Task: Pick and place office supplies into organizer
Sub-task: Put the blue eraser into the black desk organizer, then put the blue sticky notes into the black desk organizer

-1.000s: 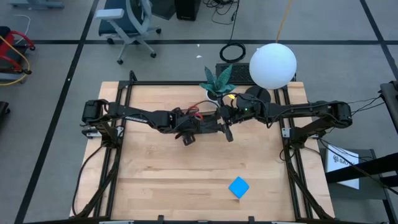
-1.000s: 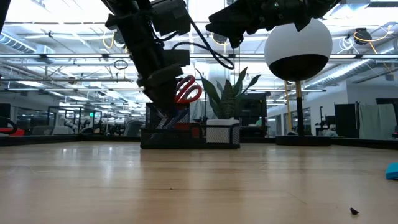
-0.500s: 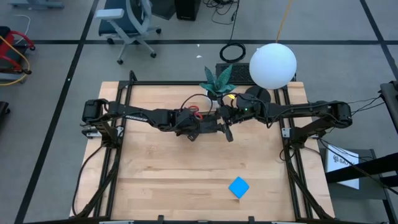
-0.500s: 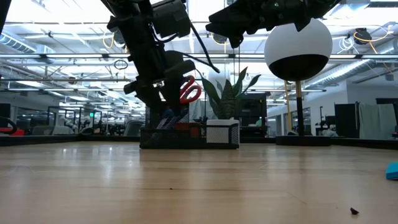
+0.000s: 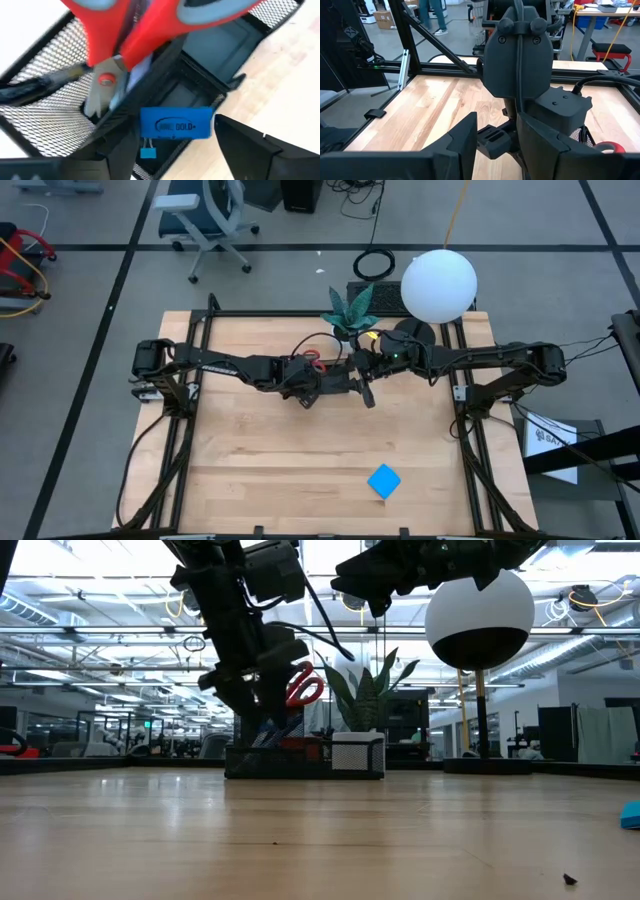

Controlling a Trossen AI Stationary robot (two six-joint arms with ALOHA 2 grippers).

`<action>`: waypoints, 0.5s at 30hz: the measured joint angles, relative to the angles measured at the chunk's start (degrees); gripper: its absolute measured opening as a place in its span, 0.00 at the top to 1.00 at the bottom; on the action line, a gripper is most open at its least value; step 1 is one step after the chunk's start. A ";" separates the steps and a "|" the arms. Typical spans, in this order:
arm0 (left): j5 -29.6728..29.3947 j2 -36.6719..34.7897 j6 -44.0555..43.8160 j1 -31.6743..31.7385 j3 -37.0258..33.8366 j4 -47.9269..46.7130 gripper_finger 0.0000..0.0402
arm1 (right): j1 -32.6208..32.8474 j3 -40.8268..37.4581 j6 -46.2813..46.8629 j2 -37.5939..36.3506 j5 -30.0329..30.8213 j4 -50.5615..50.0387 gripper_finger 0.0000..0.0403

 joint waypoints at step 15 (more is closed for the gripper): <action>-2.27 0.02 -0.37 -0.02 0.00 0.47 0.14 | 0.00 -0.01 0.00 0.01 -0.01 0.00 0.68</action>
